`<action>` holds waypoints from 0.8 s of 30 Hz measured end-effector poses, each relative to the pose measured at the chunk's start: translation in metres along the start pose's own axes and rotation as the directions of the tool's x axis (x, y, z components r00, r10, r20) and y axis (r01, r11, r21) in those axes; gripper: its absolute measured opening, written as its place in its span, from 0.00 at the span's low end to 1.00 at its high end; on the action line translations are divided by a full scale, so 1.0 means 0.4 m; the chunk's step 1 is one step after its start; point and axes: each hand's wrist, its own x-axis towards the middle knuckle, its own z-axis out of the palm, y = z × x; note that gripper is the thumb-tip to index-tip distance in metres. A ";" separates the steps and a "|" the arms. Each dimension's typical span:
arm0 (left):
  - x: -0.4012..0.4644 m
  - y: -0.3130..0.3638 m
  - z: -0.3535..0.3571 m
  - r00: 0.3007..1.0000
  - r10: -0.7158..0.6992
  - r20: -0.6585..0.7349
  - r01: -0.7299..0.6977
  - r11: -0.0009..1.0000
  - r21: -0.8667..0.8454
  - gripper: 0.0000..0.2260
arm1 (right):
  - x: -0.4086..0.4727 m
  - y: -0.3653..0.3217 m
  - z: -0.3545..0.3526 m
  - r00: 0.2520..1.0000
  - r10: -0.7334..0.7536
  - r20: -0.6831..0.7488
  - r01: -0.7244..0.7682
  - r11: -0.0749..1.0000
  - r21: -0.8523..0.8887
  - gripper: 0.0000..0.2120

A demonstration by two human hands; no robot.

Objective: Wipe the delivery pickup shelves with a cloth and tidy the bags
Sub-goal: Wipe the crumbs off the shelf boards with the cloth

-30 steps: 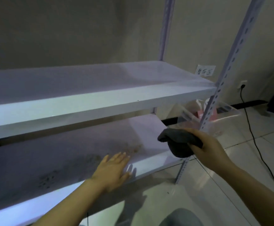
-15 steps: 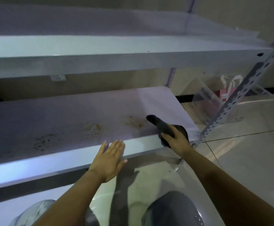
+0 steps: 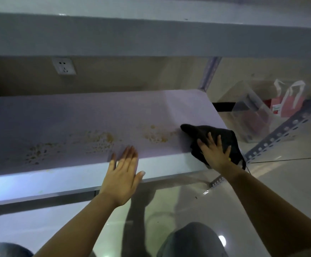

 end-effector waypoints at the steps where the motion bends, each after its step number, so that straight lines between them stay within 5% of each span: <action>1: 0.001 0.001 0.003 1.000 0.004 -0.005 -0.004 1.000 0.006 0.34 | 0.026 -0.019 0.000 1.000 0.017 0.006 -0.017 1.000 -0.005 0.26; 7: 0.004 -0.007 0.014 0.998 0.022 -0.065 -0.022 1.000 0.004 0.32 | 0.064 -0.147 0.040 0.990 -0.134 0.051 0.140 0.981 -0.136 0.29; 13: 0.003 -0.007 0.012 0.998 0.005 -0.062 -0.002 0.999 0.047 0.31 | -0.080 -0.073 0.079 0.903 -0.422 0.079 0.430 0.892 -0.140 0.24; 21: 0.004 -0.007 0.012 0.997 0.024 -0.075 -0.017 0.996 0.089 0.31 | 0.131 -0.181 0.064 0.978 -0.204 -0.035 0.183 0.931 -0.316 0.33; 24: 0.002 -0.010 0.010 0.999 0.029 -0.042 -0.026 0.996 0.084 0.31 | 0.115 -0.190 0.080 0.973 -0.229 -0.029 0.204 0.911 -0.357 0.35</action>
